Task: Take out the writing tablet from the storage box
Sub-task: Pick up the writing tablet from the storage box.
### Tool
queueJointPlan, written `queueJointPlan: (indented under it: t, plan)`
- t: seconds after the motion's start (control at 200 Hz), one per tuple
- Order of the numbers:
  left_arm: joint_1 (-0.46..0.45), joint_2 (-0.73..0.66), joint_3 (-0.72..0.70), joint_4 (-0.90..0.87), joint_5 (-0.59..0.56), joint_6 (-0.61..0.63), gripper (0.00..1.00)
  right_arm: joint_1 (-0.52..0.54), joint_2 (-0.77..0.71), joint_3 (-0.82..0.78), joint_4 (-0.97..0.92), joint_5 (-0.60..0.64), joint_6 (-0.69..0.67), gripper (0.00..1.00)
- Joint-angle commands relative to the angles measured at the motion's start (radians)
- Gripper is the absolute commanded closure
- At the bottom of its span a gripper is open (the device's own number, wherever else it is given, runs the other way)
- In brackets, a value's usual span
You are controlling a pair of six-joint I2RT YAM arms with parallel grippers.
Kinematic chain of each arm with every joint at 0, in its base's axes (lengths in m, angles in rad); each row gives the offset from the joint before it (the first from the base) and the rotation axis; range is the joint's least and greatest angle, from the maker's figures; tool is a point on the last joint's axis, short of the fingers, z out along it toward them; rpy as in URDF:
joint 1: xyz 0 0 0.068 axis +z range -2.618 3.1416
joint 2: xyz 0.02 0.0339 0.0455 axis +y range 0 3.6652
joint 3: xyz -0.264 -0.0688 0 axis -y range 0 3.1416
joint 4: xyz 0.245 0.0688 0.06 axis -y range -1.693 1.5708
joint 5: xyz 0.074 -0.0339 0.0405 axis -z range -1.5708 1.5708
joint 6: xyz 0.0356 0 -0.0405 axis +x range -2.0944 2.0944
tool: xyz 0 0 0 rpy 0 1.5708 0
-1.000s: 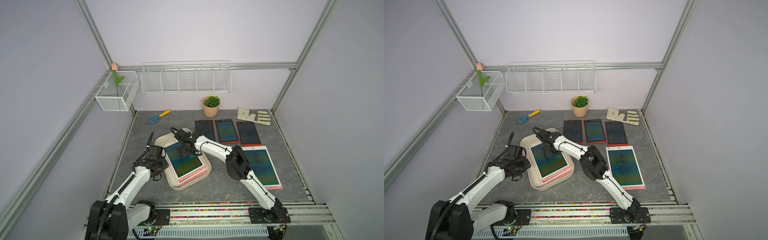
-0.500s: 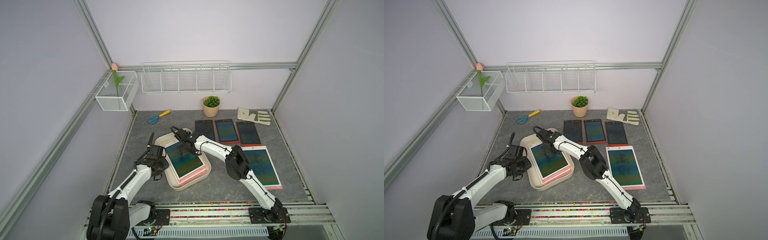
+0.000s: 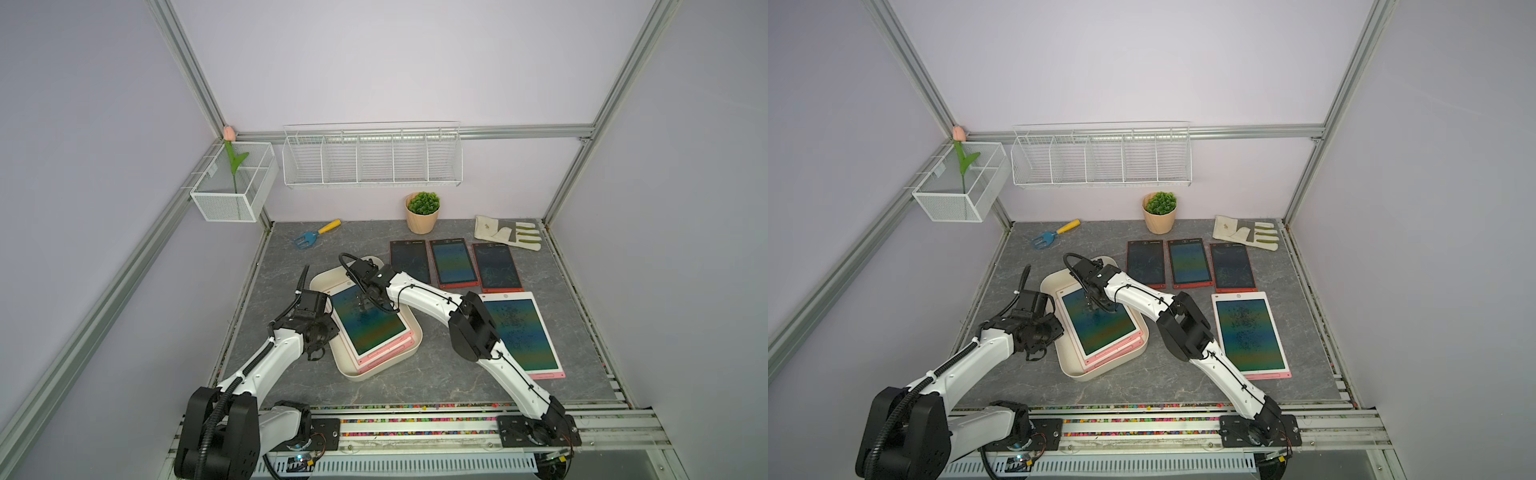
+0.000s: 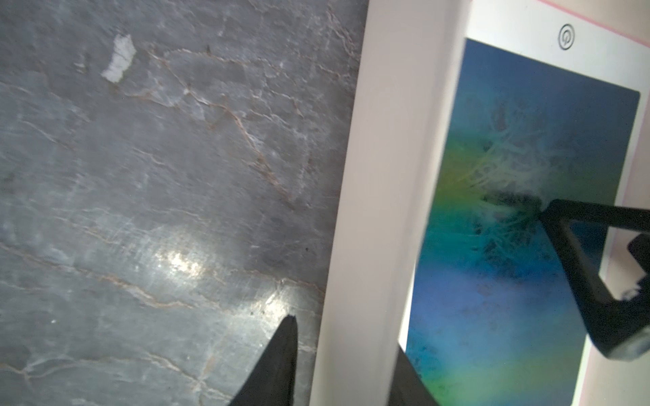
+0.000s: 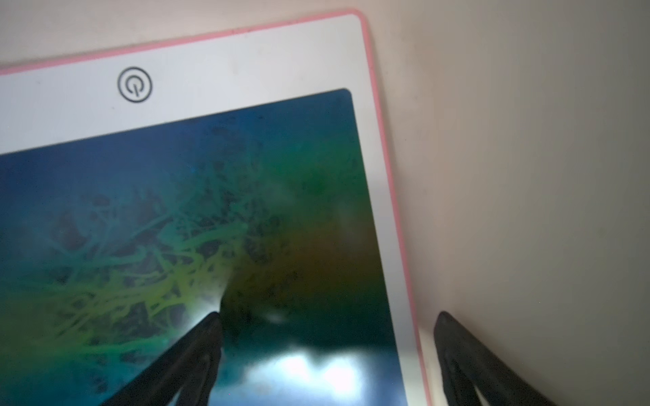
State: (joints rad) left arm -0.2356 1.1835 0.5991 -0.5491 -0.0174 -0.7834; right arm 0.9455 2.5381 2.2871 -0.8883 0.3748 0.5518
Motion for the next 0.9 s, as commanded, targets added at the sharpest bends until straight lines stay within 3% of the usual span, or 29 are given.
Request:
queueJointPlan:
  t: [0.0,0.225,0.415,0.58,0.9]
  plan:
    - [0.005,-0.006,-0.016,0.008,0.005,0.009,0.65,-0.008,0.065,0.000,-0.061,0.063,0.020,0.07]
    - [0.006,-0.003,-0.015,0.016,0.011,0.009,0.65,-0.027,0.117,-0.003,-0.045,-0.181,0.017,0.08]
    - [0.005,0.012,-0.014,0.027,0.023,0.006,0.67,-0.023,0.130,-0.034,-0.016,-0.299,0.023,0.06]
    - [0.005,0.042,-0.005,0.029,0.041,0.009,0.68,-0.020,0.059,-0.128,0.051,-0.347,0.026,0.05]
    - [0.005,0.060,-0.001,0.039,0.051,0.011,0.70,-0.022,-0.071,-0.235,0.122,-0.327,0.020,0.01]
